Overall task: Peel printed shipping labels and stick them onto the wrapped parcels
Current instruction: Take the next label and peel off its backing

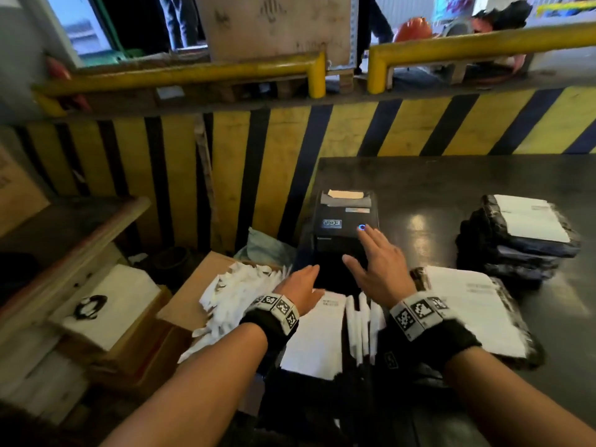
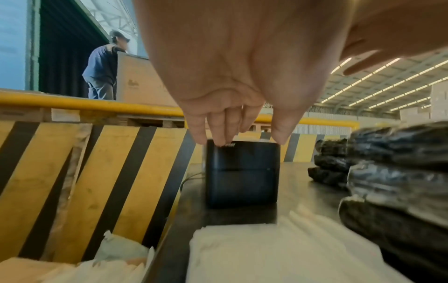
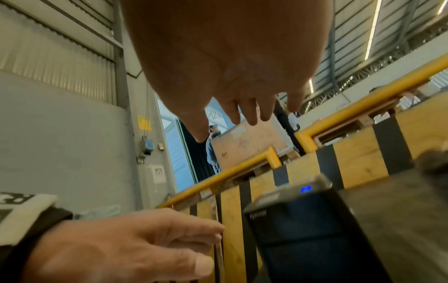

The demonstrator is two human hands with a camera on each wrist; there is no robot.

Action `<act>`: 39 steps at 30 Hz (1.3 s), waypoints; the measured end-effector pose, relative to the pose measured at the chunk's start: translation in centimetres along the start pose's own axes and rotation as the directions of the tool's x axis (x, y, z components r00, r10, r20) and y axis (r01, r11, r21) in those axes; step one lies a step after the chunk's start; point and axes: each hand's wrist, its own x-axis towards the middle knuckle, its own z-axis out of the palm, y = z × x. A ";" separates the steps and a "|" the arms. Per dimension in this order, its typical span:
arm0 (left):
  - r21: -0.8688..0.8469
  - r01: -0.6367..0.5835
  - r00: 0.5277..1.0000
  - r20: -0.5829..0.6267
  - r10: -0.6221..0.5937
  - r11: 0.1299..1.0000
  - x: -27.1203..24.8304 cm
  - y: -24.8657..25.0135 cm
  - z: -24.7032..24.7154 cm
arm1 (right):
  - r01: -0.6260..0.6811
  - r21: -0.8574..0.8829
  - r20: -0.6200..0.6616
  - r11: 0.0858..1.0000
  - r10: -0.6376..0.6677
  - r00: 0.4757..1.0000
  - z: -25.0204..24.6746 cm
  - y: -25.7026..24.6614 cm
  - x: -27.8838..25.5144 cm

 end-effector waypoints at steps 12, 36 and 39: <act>0.091 -0.239 0.945 0.249 0.211 0.967 -0.7 -8.7 6.1 | -0.282 -0.232 0.330 0.931 0.348 0.878 14.1 -0.9 -2.1; -0.053 -0.275 0.927 0.251 0.279 0.960 -0.1 -10.6 5.8 | -0.518 0.166 0.219 0.839 0.481 0.849 11.3 2.7 -1.8; -0.255 -0.238 0.947 0.152 0.282 0.937 1.6 -10.1 3.8 | -0.432 0.464 0.181 0.774 0.394 0.901 9.5 1.7 -1.2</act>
